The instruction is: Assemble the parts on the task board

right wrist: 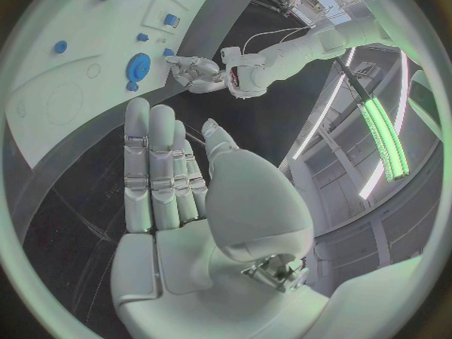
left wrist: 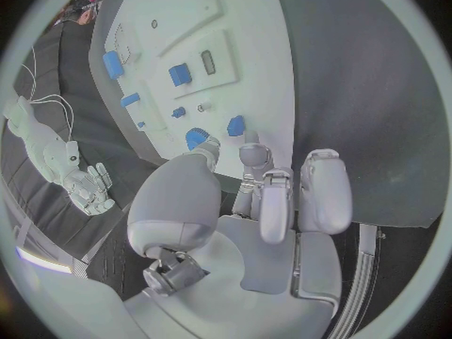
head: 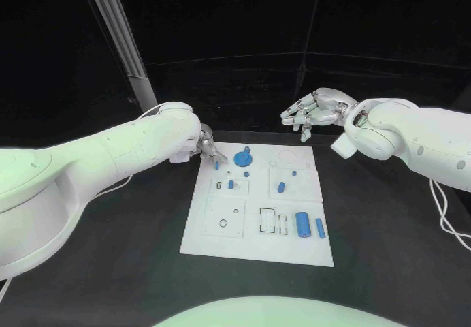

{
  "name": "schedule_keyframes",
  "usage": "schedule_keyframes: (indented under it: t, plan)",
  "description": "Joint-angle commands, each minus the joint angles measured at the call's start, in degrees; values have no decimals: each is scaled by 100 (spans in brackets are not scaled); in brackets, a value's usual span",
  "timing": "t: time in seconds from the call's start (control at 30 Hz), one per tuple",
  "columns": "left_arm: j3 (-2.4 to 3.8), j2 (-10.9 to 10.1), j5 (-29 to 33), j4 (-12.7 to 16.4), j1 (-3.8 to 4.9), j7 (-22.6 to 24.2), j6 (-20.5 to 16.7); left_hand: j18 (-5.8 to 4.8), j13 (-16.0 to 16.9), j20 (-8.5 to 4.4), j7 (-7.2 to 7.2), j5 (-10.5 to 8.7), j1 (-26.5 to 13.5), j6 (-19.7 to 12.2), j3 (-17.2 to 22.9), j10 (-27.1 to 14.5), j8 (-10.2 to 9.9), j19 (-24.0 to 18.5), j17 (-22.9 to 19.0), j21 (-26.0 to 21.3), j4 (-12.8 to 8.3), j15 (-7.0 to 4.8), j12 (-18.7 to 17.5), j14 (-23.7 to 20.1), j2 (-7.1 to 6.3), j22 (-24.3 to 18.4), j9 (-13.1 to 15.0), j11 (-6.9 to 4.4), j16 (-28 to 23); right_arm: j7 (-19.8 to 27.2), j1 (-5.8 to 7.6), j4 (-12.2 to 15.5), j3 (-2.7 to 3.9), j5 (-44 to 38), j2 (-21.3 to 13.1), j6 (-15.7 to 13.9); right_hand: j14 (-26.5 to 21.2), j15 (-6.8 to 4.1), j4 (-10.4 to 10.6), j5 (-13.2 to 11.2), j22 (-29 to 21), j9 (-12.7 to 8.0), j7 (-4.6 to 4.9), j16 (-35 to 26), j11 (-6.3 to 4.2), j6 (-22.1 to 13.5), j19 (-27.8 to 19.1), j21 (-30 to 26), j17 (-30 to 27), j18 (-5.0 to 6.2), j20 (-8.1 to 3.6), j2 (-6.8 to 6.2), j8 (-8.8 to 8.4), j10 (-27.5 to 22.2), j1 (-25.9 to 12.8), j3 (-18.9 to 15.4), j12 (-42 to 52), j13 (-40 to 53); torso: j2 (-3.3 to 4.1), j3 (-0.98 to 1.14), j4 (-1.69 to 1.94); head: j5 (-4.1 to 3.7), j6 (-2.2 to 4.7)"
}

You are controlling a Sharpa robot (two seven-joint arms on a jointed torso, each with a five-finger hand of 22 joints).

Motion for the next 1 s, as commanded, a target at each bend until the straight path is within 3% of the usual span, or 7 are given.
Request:
schedule_keyframes:
  t: [0.03,0.67,1.0]
  plan:
    - [1,11,-59,9,5,136,-19,31,4,18,-12,-24,23,54,-36,28,-33,39,1509,34,-2,29,28,606,58,8,-12,-5,18,55,12,-9,2,-9,11,56,-17,-1,21,20,-9,-4,8,-35,-8,-50,-3,-25,9,28,25,17,37,-51,-4,21,-26,-4,4,0,3,-1,-2]
    - [0,40,-58,23,0,162,209,28,-23,13,-20,-23,483,174,-120,28,-150,47,1509,40,-185,23,32,606,231,39,-84,-13,18,42,12,-27,2,-13,40,98,-17,-1,21,20,-9,-4,8,-35,-8,-50,-3,-25,9,28,25,17,37,-51,-4,21,-26,-4,1,-2,2,3,-39]
    - [0,44,-58,31,-4,142,205,27,-30,11,-27,-23,567,206,-116,27,-155,50,1509,43,-232,20,30,606,252,48,-87,-18,18,39,12,-26,2,-13,48,111,-16,-1,22,22,-12,-4,9,-37,-7,-52,0,-29,12,29,25,20,39,-52,1,21,-23,-3,1,0,4,-1,-31]
